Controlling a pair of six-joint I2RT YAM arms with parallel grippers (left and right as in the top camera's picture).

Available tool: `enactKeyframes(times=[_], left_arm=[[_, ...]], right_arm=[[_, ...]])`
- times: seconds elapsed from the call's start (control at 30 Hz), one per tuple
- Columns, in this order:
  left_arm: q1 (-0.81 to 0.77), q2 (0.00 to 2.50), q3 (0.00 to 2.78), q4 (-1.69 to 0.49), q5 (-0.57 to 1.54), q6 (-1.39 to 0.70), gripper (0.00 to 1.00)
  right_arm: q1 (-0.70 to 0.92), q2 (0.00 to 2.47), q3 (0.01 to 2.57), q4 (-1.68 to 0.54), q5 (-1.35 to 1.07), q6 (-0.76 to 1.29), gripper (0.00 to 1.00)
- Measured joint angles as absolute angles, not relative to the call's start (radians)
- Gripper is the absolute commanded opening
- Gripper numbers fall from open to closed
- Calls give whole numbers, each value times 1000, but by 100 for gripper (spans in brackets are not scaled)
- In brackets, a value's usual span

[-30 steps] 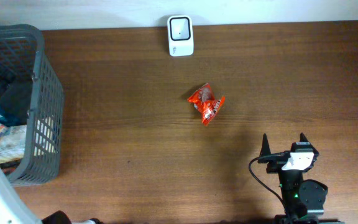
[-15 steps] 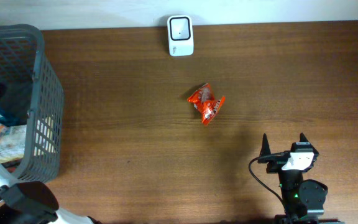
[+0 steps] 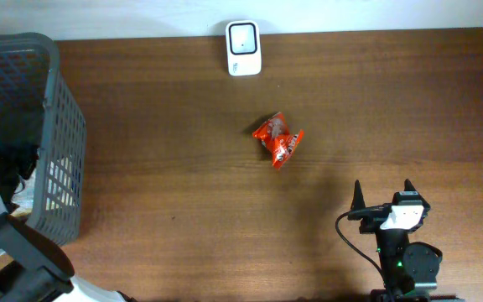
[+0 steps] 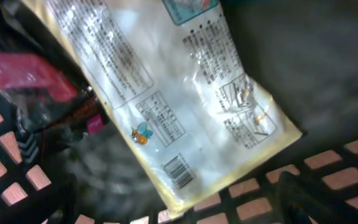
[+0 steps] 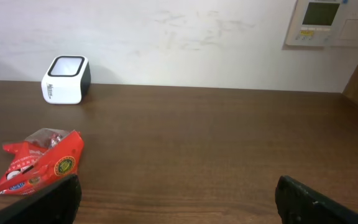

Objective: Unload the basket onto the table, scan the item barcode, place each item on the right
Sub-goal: 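Return the left gripper into the basket and grasp the white-blue bag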

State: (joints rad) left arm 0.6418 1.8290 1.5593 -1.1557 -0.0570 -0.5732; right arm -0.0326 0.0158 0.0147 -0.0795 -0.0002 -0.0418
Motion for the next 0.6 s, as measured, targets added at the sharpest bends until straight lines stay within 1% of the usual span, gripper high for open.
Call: enactKeyframes(times=[0.2, 0.37, 0.47, 0.5, 0.57, 0.6], left_arm=[[642, 1829, 1420, -1029, -55, -573, 99], [642, 1829, 1285, -872, -52, -574, 99], [642, 1829, 1229, -796, -52, -611, 98], [642, 1829, 1219, -773, -52, -619, 94], [642, 1829, 1192, -698, -49, -635, 63], [642, 1829, 1187, -690, -48, -639, 50]], right_arm=[[-33, 16, 14, -79, 0, -42, 98], [-33, 16, 15, -80, 0, -42, 98], [-33, 16, 14, -80, 0, -42, 98], [-33, 16, 14, -79, 0, -42, 98], [-33, 16, 14, -80, 0, -42, 98], [-33, 16, 14, -80, 0, -42, 98]])
